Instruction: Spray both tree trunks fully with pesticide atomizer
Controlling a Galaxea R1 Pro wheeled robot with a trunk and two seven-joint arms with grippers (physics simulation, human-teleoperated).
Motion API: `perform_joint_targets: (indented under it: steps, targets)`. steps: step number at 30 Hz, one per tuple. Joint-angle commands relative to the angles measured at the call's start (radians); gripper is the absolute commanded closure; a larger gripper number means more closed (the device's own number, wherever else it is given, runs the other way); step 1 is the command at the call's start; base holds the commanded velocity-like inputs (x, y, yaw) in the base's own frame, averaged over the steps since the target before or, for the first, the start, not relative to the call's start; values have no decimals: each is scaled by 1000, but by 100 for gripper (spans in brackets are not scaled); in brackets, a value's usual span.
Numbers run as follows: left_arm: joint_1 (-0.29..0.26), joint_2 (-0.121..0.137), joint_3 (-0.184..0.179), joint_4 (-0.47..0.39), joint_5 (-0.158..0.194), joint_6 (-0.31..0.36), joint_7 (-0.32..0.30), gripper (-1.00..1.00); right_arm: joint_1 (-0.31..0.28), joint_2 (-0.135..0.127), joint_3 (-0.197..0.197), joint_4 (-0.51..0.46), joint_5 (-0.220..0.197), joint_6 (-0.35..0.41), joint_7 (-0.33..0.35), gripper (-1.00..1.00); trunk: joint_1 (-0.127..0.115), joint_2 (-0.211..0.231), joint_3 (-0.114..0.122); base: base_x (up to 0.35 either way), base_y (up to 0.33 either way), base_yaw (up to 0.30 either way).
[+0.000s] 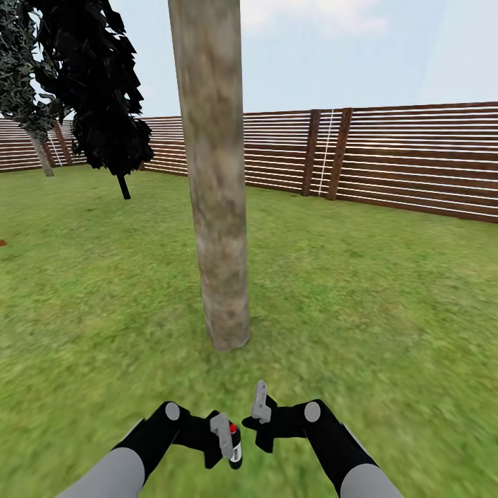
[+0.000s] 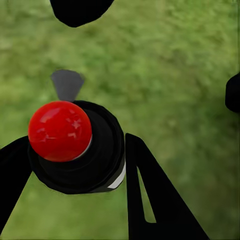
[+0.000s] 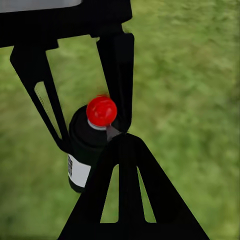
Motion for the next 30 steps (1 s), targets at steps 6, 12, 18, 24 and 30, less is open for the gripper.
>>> perform_joint_targets:
  steps: [6, 12, 18, 24, 30]
  targets:
    - [0, -15, 4, -1, -10, -9, -2, 100, 0, 0, -1, -1, 7, -5, 1, 100, 0, 0, -1, 0, 0, 0]
    - [0, -18, 4, -3, -10, -9, -2, 100, 0, 0, -1, -1, 7, -5, 1, 100, 0, 0, -1, 0, 0, 0]
    - [-2, -18, 4, -3, -8, -9, -1, 100, 0, 0, -1, -1, 7, -5, 1, 100, 0, 0, -1, 0, 0, 0]
    - [-2, -20, 4, -3, 24, -9, -1, 100, 0, 0, -1, -1, 7, -5, 1, 100, 0, 0, -1, 0, 0, 0]
    - [-2, -19, 4, -1, 26, -9, -2, 100, 0, 0, -1, -1, 7, -5, 1, 100, 0, 0, -1, 0, 0, 0]
